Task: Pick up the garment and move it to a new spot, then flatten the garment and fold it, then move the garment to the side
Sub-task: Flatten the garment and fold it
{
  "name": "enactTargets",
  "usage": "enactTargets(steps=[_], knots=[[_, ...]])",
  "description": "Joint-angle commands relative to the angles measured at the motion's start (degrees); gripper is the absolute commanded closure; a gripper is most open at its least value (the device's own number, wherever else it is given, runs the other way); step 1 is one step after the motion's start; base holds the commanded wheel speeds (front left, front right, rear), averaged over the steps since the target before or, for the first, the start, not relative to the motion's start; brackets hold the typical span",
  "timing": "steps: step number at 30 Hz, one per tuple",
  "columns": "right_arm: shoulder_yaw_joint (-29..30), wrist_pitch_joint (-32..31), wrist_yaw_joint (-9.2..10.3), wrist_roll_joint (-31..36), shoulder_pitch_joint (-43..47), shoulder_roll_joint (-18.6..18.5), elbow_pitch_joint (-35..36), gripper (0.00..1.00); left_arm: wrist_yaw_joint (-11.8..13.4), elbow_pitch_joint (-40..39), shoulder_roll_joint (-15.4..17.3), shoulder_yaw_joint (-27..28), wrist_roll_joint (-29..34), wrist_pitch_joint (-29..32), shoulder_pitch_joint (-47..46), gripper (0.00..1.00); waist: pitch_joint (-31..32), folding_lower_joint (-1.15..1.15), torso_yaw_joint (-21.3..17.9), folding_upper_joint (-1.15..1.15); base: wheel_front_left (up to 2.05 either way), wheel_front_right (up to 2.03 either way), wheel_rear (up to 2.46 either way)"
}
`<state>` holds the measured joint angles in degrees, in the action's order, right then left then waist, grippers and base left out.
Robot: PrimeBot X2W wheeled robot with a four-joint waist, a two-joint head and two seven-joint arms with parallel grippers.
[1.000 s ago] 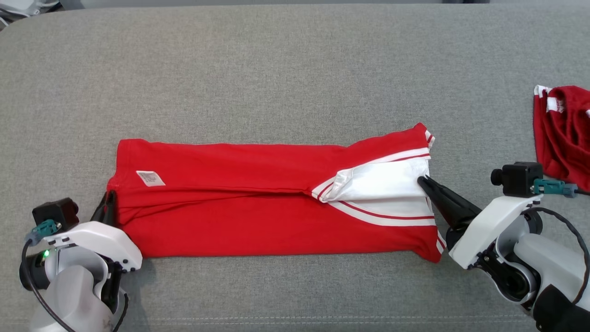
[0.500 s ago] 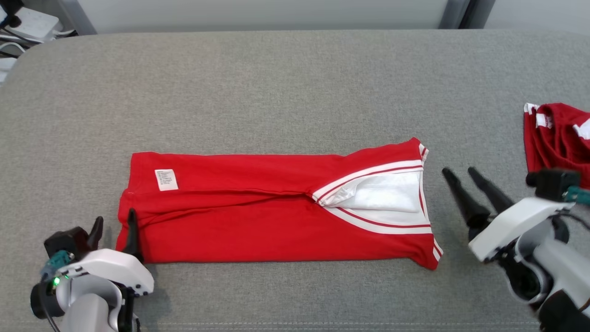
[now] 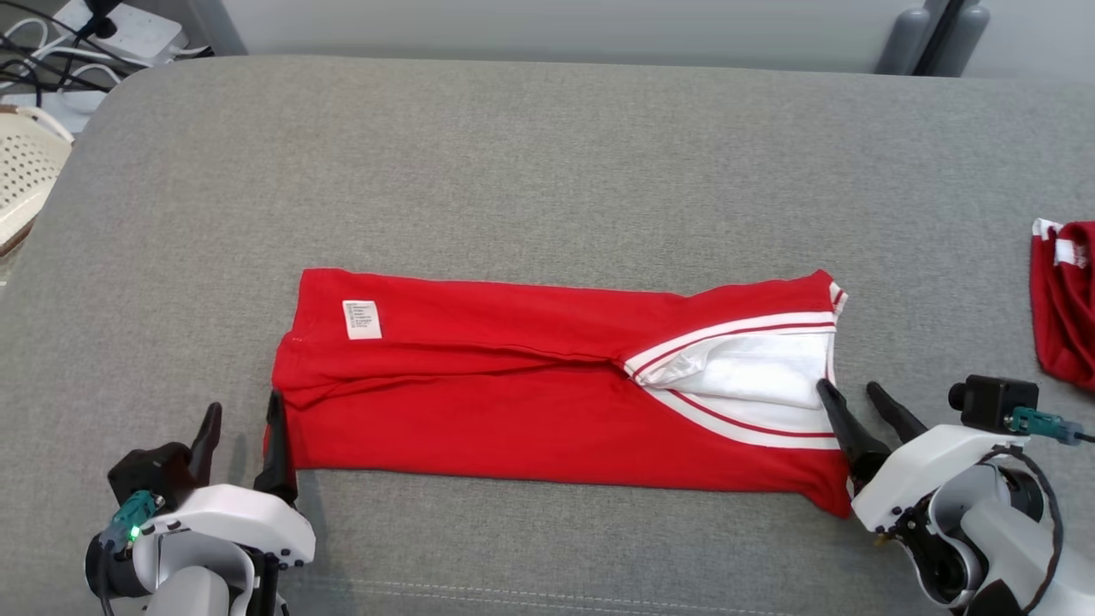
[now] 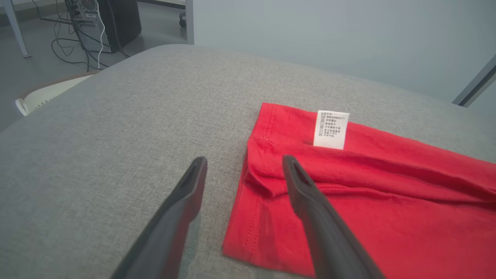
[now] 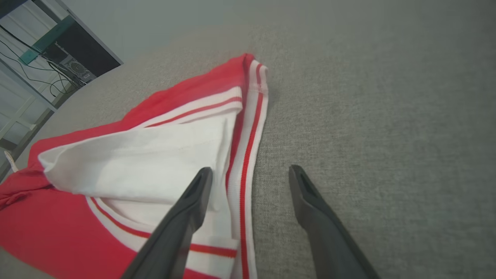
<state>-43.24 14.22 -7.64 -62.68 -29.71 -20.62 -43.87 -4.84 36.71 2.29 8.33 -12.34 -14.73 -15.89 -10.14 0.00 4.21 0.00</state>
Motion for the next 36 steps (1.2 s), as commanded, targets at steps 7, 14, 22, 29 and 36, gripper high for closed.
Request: enactTargets(steps=[7, 14, 22, 29, 36], knots=[[-0.78, 0.77, 0.15, 0.76, -0.32, 2.30, -3.18, 0.00, -0.93, -1.86, 0.72, 1.49, 0.96, -0.27, 1.09, 0.00, -0.15, 0.00, 1.99, 0.00, 0.00, 0.00, 0.00], [-2.64, -0.03, 0.15, -2.05, -0.93, 3.54, -6.11, 0.00, -1.74, -1.51, 0.64, 1.75, 1.47, -0.27, 0.99, 0.00, -0.40, 0.00, 3.07, 0.00, 0.00, 0.00, 0.00], [-4.71, -2.74, 0.15, -5.99, -1.85, 3.11, -6.44, 1.00, -2.21, -0.99, 0.60, 1.85, 0.72, -0.27, 0.81, 0.00, -0.98, 0.00, 3.37, 0.00, 0.00, 0.00, 0.00], [-2.29, 0.17, 0.15, -7.40, -4.32, -0.10, -7.86, 1.00, -2.32, -1.25, 0.60, 2.19, 0.48, -0.27, 0.93, 0.00, -1.03, 0.00, 2.49, 0.00, 0.00, 0.00, 0.00], [1.40, 0.73, 0.15, -6.47, -5.74, -4.03, -9.12, 1.00, -2.42, -0.97, 0.59, 1.42, -0.77, -0.27, 1.68, 0.00, -0.14, 0.00, 0.46, 0.00, 0.00, 0.00, 0.00]])
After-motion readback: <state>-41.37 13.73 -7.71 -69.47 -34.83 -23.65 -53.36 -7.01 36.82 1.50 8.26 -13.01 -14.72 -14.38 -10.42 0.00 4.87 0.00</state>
